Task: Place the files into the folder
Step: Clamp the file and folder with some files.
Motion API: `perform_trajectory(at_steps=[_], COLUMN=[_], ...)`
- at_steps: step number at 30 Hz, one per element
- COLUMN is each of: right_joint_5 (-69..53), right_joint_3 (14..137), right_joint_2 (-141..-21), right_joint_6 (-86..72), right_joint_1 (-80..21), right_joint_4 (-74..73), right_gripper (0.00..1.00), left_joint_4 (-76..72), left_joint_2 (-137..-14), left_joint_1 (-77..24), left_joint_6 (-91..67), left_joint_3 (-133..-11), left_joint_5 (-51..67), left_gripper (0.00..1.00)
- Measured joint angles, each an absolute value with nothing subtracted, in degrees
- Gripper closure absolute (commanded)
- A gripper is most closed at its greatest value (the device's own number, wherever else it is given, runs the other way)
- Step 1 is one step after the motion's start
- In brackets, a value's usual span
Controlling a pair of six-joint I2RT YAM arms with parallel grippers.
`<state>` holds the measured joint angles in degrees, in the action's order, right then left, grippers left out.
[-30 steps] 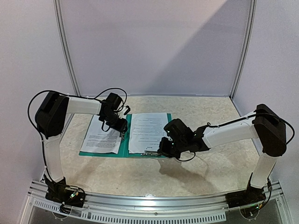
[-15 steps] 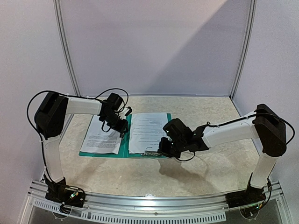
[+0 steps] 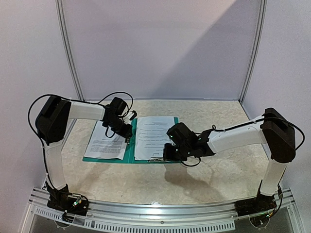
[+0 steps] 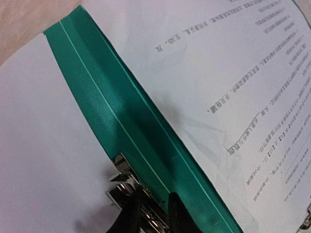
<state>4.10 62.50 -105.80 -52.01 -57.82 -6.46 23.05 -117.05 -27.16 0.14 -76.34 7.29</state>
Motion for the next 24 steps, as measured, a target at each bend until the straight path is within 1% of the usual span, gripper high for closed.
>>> perform_trajectory(at_steps=[7, 12, 18, 24], right_joint_5=[7.1, 8.9, 9.8, 10.0], right_joint_3=[62.5, 62.3, 61.0, 57.0], right_joint_2=[-107.5, -108.6, -109.0, -108.2], right_joint_6=[-44.6, -41.4, -40.7, -43.9], right_joint_1=[-57.8, -57.7, -57.7, -58.4], right_joint_4=[-1.2, 2.9, 6.2, 11.5], right_gripper=[1.0, 1.0, 1.0, 1.0], left_joint_4=[20.9, 19.0, 17.7, 17.0], left_joint_2=[-117.6, -118.2, -118.4, -118.4], left_joint_1=[-26.8, -26.7, -26.5, -26.5], left_joint_6=[1.6, 2.0, 2.0, 2.0], left_joint_3=[-75.9, -75.9, -75.7, -75.4], left_joint_5=[8.1, 9.0, 9.8, 10.1], left_gripper=[0.82, 0.82, 0.82, 0.81])
